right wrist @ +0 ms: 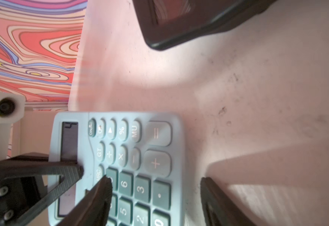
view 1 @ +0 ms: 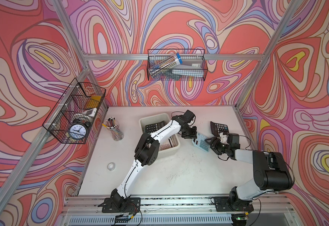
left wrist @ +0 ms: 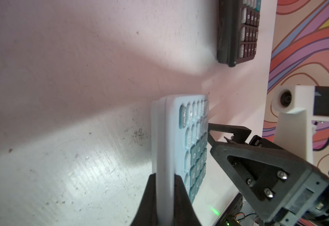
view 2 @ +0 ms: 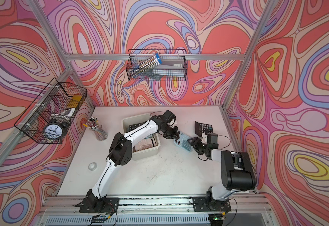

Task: Put the calculator in the storage box
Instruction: Pick up the calculator at the center of the board.

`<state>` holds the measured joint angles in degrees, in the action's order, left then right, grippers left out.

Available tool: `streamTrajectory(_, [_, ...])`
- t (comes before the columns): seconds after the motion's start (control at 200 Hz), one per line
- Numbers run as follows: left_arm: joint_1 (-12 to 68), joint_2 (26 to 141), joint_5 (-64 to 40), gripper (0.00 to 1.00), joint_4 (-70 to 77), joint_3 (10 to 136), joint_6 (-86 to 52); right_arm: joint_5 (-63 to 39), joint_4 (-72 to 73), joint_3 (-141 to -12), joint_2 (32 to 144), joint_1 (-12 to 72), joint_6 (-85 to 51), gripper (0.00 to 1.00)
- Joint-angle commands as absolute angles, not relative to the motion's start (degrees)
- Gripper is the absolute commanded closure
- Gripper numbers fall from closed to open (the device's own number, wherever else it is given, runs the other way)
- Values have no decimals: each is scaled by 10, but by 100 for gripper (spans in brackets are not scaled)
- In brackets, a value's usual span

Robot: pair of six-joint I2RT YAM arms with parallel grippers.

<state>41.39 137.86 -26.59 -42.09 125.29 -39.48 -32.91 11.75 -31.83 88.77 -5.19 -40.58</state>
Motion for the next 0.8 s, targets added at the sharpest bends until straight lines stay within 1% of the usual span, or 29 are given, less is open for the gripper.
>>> streamTrajectory(0.0, [414,1310,-240,100,-389,1237,-396,-303,103,-311,856,-49,-393,16])
streamTrajectory(0.125, [414,1267,-221,100,-375,1204,-397,-283,97,-302,825,-49,-387,2])
streamTrajectory(0.451, [413,1145,-153,100,-342,1110,-393,-243,82,-290,778,-49,-384,2])
streamTrajectory(0.656, [406,1072,-110,100,-321,1032,-396,-255,97,-284,772,-49,-387,2])
streamTrajectory(0.796, [398,1022,-101,100,-303,972,-405,-270,118,-277,770,-49,-390,2])
